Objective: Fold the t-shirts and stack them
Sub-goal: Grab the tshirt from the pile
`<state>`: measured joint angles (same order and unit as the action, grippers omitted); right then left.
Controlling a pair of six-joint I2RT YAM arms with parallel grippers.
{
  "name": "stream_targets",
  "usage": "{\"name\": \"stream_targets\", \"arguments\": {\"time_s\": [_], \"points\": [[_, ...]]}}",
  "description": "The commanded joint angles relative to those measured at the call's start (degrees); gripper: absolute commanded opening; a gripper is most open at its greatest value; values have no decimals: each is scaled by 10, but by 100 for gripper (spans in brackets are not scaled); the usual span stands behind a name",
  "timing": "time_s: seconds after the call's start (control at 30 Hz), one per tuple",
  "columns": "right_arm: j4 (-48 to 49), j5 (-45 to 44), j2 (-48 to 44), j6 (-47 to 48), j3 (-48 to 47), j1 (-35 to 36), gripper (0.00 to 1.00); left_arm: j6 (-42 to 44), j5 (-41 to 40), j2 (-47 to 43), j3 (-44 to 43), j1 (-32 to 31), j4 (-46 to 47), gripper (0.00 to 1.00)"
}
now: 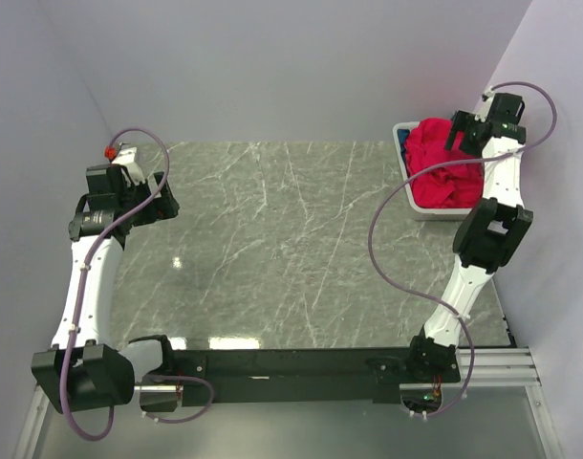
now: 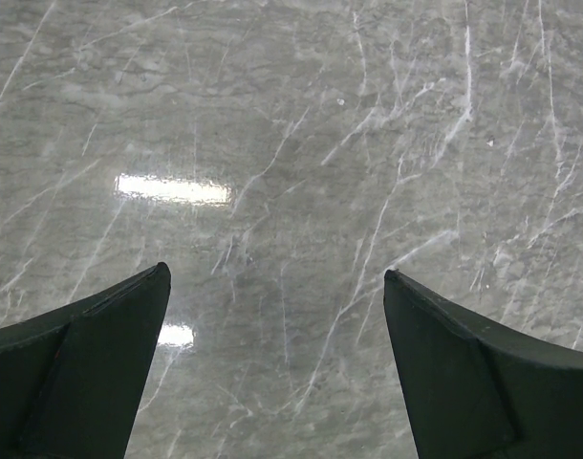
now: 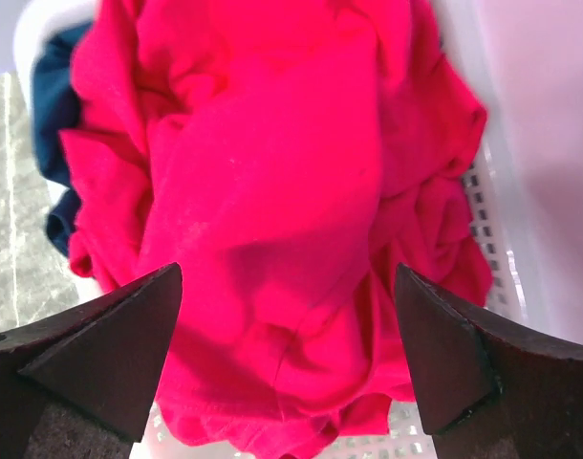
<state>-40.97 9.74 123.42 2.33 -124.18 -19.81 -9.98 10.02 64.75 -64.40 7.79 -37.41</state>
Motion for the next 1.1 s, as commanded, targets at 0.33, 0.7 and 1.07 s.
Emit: {"name": "stream_targets", "arguments": {"time_s": [0.33,0.7,1.07], "points": [[12,32,26,-36,9,-7,62,15,-24,14,-20,0,0,99],[-44,181,-94,-40,22,-32,0,14,-7,10,-33,-1,-6,99],[92,230,-367,-76,132,-32,0,15,-2,-15,-29,0,-1,99]]}}
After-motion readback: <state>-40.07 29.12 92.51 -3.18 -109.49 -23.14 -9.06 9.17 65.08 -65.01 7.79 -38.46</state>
